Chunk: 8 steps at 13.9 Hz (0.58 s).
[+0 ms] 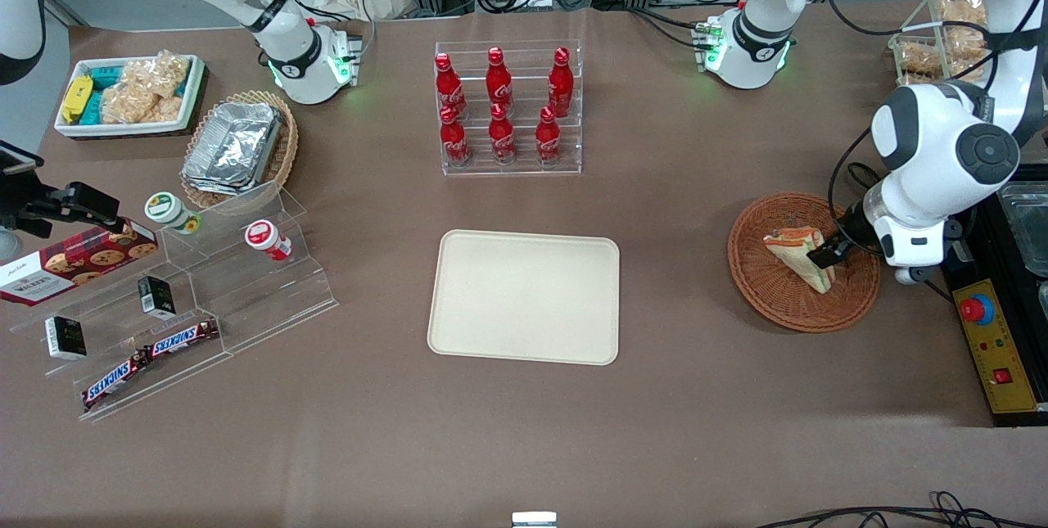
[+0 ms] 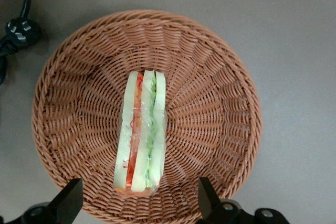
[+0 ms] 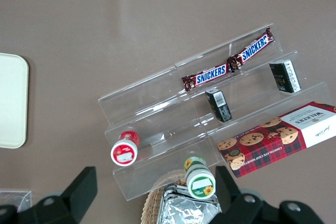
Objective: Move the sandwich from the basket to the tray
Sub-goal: 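Lower the left gripper around the sandwich and close on it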
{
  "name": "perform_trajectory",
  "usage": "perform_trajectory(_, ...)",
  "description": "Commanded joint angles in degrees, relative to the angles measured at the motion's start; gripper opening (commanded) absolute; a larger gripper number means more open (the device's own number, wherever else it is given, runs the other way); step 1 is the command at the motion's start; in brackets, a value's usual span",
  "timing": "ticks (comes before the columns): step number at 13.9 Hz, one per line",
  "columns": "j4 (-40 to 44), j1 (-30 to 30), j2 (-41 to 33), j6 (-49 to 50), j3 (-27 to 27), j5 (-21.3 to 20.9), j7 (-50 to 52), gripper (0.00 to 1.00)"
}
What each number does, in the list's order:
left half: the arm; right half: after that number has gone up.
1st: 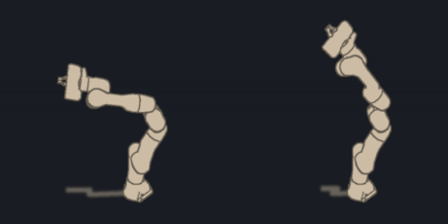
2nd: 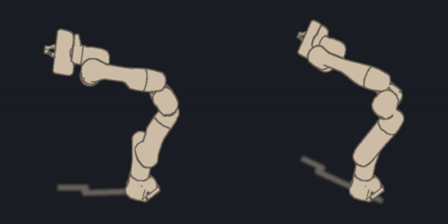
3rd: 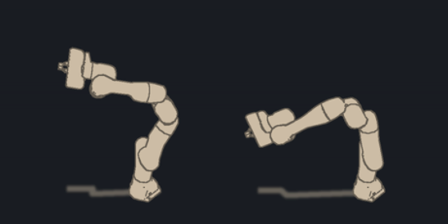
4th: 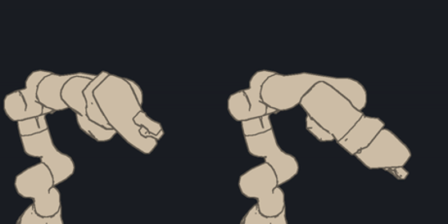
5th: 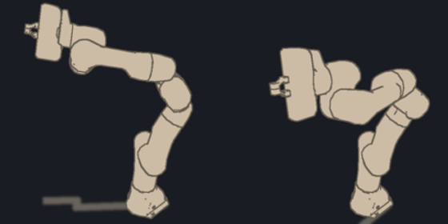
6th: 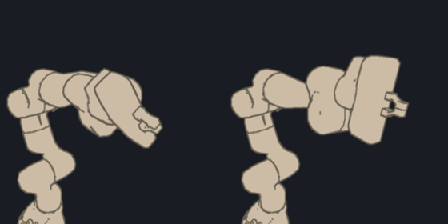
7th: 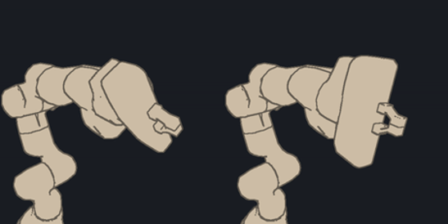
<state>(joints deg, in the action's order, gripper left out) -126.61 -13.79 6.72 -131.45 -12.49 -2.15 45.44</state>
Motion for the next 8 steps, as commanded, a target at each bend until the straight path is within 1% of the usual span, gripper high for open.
perform_trajectory(1, -2.0, -0.2, 0.2, -3.3, -0.3, -1.1, 1.4, 0.98)
perform_trajectory(5, -6.7, -0.4, 0.2, -9.1, -0.3, -1.1, 1.4, 0.98)
perform_trajectory(8, -8.3, -0.6, 0.6, -10.1, -0.2, -2.4, 1.4, 0.98)
